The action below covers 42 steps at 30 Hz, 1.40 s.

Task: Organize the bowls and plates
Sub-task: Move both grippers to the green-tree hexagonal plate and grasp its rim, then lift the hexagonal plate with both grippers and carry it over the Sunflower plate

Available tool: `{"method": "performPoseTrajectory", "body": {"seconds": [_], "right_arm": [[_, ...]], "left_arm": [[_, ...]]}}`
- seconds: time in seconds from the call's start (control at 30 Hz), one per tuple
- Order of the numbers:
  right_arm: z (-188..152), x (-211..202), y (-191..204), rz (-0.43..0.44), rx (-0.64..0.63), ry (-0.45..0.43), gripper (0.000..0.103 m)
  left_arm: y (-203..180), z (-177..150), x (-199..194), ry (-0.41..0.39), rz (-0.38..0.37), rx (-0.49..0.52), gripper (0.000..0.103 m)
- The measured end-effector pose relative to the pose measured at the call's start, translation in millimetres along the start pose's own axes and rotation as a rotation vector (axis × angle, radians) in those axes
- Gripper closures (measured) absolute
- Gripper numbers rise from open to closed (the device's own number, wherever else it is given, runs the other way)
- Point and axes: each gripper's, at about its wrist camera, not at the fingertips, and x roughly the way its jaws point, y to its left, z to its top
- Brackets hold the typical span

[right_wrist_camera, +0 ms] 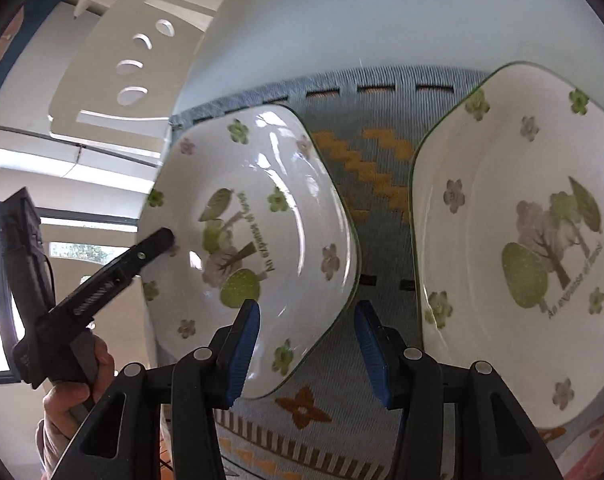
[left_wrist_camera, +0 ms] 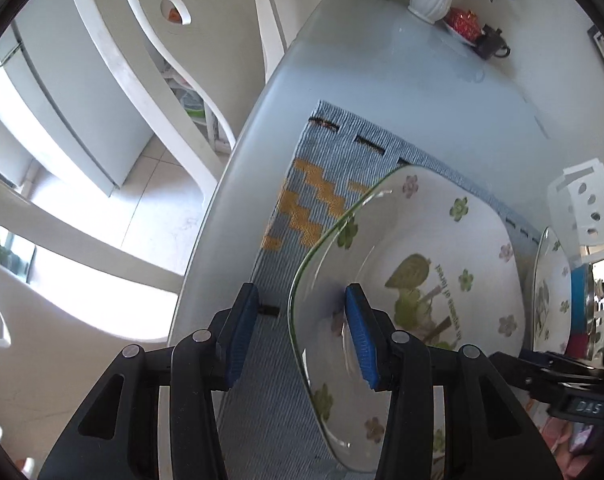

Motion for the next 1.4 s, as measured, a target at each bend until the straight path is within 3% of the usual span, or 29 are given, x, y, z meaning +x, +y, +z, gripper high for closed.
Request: {"method": "performPoseTrajectory", "body": {"seconds": [0.27, 0.4, 0.77, 0.83, 0.9, 1.0, 1.4], "right_arm": [[10.8, 9.6, 8.8, -0.01, -0.058, -0.052, 0.055], [15.2, 13.7, 16.2, -0.06, -0.1, -0.072, 0.053], [23.7, 13.9, 15.2, -0.049, -0.142, -0.097, 0.052], [23.2, 13.7, 14.5, -0.063, -0.145, -0.103, 0.058], [23.9, 11.6, 6.9, -0.074, -0.113, -0.11, 0.074], [22.7, 6.6, -3.2, -0.025, -0.084, -0.103, 0.077], [20.0, 0.4, 8.7, -0.06, -0.16, -0.102, 0.076]], "left_arm": [[-7.7, -1.7, 1.1, -0.052, -0.008, 0.037, 0.063], [-13.6, 0.1, 5.5, -0.04, -0.029, 0.045, 0.068], [-8.9, 0.0, 4.3, -0.032, -0.032, 0.026, 0.074], [-8.2, -0.5, 4.0, -0.03, -0.032, 0.024, 0.074], [-7.5, -0.9, 3.7, -0.027, -0.034, 0.028, 0.074], [-9.8, -1.0, 3.2, -0.022, -0.029, 0.044, 0.074], [-9.4, -8.3, -11.5, -0.035, 0.006, 0.07, 0.074]]}}
